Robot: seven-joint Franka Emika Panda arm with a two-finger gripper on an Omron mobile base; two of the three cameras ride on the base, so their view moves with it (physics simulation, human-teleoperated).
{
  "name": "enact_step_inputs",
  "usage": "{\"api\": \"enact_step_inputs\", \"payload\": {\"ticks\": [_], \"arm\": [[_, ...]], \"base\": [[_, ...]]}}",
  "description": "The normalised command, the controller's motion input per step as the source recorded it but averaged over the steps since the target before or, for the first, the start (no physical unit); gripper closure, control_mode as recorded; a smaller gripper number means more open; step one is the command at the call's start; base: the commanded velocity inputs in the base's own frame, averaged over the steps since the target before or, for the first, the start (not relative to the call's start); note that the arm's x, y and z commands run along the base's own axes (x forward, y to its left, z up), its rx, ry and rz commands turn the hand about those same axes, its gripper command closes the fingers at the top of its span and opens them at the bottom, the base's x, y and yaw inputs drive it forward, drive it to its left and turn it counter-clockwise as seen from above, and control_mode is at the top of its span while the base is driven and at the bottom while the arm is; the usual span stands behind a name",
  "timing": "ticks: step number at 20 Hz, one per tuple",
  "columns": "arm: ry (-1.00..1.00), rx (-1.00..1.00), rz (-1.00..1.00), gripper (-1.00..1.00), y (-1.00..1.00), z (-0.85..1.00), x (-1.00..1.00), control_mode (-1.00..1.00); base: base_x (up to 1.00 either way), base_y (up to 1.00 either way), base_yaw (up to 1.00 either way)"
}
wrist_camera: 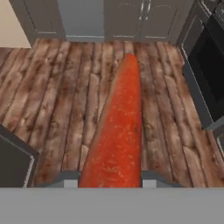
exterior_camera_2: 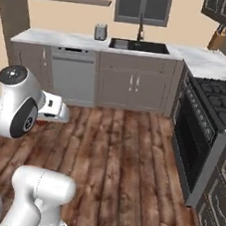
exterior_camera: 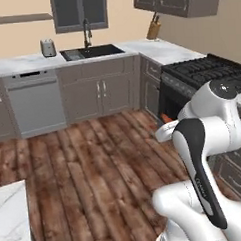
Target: Pick the carrot from the microwave and place it on plate located on the counter.
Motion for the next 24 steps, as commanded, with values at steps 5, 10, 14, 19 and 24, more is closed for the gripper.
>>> {"api": "enact_step_inputs", "payload": {"ticks": [5,10,14,19,24], "arm": [[0.0,0.0,0.0,1.0,0.0,0.0,0.0,1.0],[0.0,0.0,0.0,1.0,0.0,0.0,0.0,1.0],[0.0,0.0,0.0,1.0,0.0,0.0,0.0,1.0],[0.0,0.0,0.0,1.0,0.0,0.0,0.0,1.0],[0.0,0.0,0.0,1.0,0.0,0.0,0.0,1.0]], "base": [[0.56,0.0,-0.68],[0.62,0.0,-0.67],[0.81,0.02,-0.59],[0.81,0.1,-0.6],[0.71,0.35,-0.63]]}}
